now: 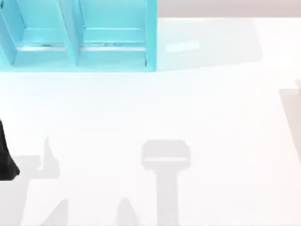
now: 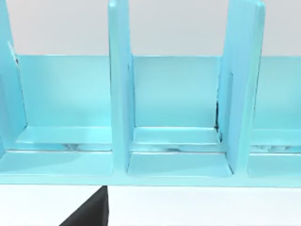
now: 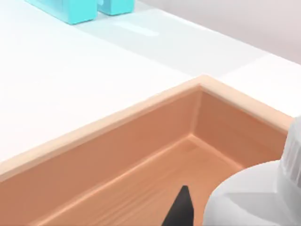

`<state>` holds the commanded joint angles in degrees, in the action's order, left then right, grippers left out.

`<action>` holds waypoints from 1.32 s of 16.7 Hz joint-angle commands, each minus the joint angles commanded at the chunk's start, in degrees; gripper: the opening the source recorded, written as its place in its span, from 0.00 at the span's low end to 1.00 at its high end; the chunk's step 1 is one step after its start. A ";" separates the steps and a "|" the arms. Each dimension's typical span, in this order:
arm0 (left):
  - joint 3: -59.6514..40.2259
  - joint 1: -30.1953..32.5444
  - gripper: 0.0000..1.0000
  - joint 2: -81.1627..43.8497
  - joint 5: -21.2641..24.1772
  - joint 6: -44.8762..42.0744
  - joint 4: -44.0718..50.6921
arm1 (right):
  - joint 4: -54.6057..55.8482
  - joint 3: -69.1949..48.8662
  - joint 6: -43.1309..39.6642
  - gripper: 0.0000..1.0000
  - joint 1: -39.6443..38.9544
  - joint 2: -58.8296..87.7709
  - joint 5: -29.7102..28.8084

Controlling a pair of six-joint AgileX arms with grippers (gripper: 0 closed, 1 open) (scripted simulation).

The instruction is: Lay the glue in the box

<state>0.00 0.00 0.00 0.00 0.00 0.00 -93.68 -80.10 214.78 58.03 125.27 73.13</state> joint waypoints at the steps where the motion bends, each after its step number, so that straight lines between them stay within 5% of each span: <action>1: 0.00 0.00 1.00 0.00 0.00 0.00 0.00 | 2.31 0.57 0.65 0.00 -1.44 -1.56 1.34; 7: 0.00 0.00 1.00 0.00 0.00 0.00 0.00 | 20.27 7.16 12.21 0.00 -11.12 -8.85 8.69; 13: 0.00 0.00 1.00 0.00 0.00 0.00 0.00 | 29.24 10.13 25.80 0.00 -9.02 -4.28 5.60; 19: 0.00 0.00 1.00 0.00 0.00 0.00 0.00 | 29.33 10.86 27.68 0.00 -6.84 -2.21 4.31; 22: 0.00 0.00 1.00 0.00 0.00 0.00 0.00 | 29.33 10.86 27.68 0.23 -6.84 -2.21 4.31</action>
<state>0.00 0.00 0.00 0.00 0.00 0.00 -64.35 -69.24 242.46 51.19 123.06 77.45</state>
